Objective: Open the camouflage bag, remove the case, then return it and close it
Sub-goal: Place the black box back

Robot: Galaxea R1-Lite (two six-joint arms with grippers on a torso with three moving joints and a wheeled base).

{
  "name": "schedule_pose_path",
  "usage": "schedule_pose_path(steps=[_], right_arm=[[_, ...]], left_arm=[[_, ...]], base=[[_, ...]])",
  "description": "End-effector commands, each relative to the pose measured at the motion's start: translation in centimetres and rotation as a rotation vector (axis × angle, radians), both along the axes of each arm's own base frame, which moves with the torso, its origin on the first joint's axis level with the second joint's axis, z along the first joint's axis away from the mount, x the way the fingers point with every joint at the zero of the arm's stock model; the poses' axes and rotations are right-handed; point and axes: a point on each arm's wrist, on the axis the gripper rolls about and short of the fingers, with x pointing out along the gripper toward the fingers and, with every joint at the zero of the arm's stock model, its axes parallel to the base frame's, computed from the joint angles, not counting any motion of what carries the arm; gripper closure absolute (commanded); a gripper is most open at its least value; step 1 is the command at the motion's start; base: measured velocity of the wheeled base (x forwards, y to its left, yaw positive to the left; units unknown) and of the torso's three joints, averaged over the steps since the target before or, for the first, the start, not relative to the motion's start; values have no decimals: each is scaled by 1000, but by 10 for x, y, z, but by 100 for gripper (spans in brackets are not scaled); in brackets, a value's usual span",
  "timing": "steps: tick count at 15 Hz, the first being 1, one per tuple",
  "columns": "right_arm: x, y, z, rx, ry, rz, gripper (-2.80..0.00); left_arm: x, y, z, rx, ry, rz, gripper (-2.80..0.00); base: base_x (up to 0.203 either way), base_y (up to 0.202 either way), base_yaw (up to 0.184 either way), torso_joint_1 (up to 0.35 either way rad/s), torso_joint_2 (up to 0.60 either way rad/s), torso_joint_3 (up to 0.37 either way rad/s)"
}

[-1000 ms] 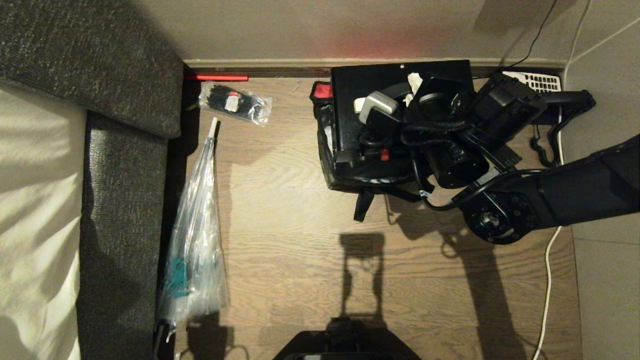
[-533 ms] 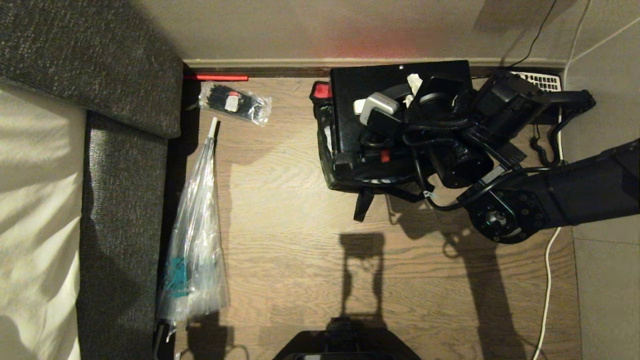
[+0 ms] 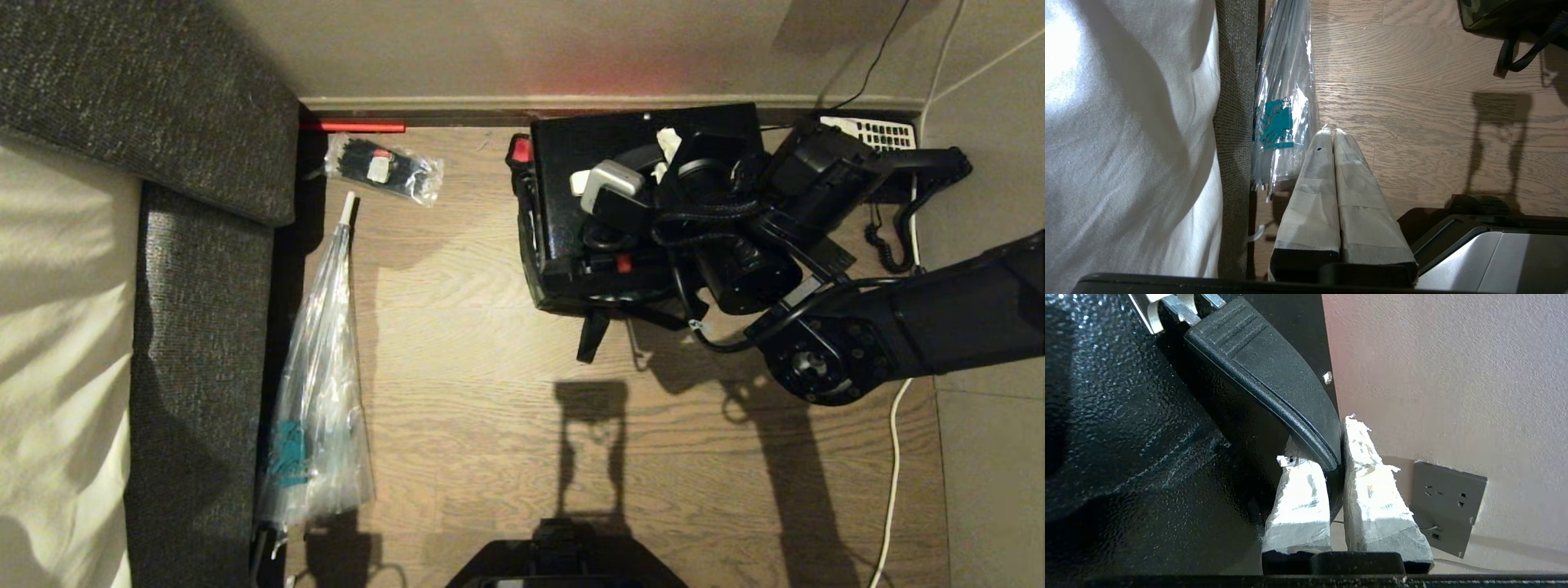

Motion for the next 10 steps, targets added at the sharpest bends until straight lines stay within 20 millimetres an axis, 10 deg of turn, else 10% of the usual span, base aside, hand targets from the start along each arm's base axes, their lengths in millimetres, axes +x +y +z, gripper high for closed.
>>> schedule_pose_path(steps=[1, 10], right_arm=[[0, 0, -4, -10, 5, -5, 0], [4, 0, -8, -15, 13, -11, 0]], left_arm=[[0, 0, 0, 0, 0, 0, 0], [0, 0, 0, 0, 0, 0, 0]], base=[[0, 0, 0, 0, 0, 0], [0, 0, 0, 0, 0, 0]])
